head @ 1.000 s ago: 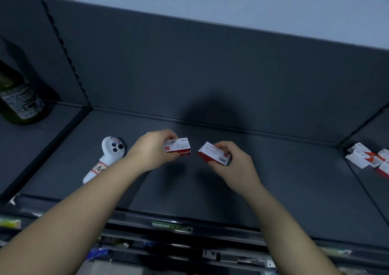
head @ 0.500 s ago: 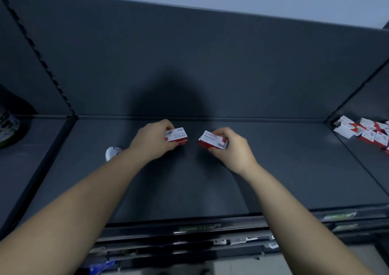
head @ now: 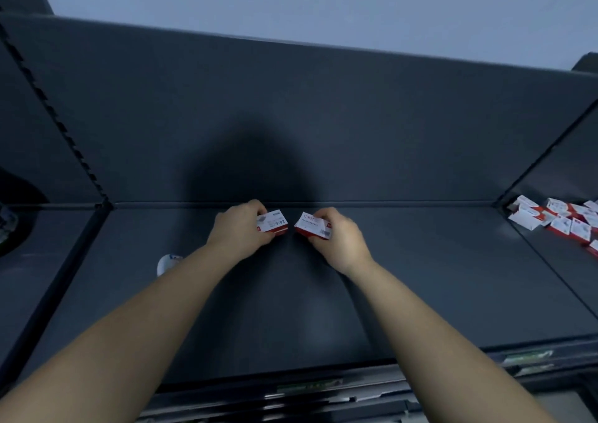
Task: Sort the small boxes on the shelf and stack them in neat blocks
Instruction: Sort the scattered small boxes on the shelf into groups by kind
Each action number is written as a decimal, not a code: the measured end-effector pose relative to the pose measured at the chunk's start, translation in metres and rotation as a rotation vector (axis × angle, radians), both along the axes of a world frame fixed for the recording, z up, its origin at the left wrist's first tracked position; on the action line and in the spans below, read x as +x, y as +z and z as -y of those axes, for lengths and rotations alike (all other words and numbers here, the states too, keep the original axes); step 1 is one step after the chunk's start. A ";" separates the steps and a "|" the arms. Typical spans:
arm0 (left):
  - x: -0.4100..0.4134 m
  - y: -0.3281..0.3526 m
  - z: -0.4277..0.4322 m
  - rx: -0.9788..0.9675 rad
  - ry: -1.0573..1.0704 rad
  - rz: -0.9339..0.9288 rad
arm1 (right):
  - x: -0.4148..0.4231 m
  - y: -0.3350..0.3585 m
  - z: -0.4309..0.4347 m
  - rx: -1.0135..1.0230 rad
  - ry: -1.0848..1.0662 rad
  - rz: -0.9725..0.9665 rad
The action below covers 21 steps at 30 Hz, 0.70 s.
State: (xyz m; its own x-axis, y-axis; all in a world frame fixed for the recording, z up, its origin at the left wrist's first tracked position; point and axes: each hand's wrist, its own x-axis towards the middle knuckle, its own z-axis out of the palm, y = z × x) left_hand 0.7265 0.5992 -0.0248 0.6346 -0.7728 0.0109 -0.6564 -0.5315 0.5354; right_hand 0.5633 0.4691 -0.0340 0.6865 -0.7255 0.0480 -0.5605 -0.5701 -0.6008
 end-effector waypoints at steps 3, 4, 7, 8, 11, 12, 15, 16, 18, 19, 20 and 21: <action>0.002 -0.002 0.003 0.009 0.014 -0.003 | 0.004 0.000 0.003 -0.005 0.002 -0.033; 0.004 -0.002 0.004 0.013 0.017 -0.006 | 0.005 0.000 0.004 -0.011 0.002 -0.043; 0.007 -0.004 0.006 0.020 0.022 -0.013 | 0.008 -0.005 0.010 0.008 -0.014 -0.062; 0.008 -0.005 0.007 0.022 0.019 -0.014 | 0.008 -0.008 0.011 0.013 -0.019 -0.067; 0.011 -0.010 0.008 0.017 0.018 -0.032 | 0.009 -0.013 0.013 0.010 -0.030 -0.062; 0.012 -0.012 0.008 0.015 0.020 -0.036 | 0.010 -0.014 0.014 0.007 -0.030 -0.058; 0.013 -0.019 0.010 -0.013 0.029 -0.046 | 0.013 -0.015 0.016 -0.008 -0.027 -0.067; 0.013 -0.020 0.010 -0.025 0.034 -0.046 | 0.014 -0.015 0.016 -0.017 -0.025 -0.070; 0.013 -0.023 0.011 -0.047 0.041 -0.036 | 0.016 -0.017 0.017 -0.028 -0.026 -0.075; 0.013 -0.025 0.011 -0.061 0.040 -0.028 | 0.016 -0.019 0.016 -0.028 -0.028 -0.075; 0.013 -0.027 0.012 -0.078 0.038 -0.020 | 0.016 -0.020 0.016 -0.028 -0.031 -0.073; 0.014 -0.029 0.012 -0.093 0.034 -0.012 | 0.016 -0.021 0.016 -0.029 -0.034 -0.069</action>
State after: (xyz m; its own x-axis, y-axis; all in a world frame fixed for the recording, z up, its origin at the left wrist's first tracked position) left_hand 0.7400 0.5870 -0.0535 0.6613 -0.7464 0.0741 -0.6320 -0.5012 0.5911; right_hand 0.5792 0.4534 -0.0550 0.6639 -0.7475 0.0223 -0.6194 -0.5663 -0.5437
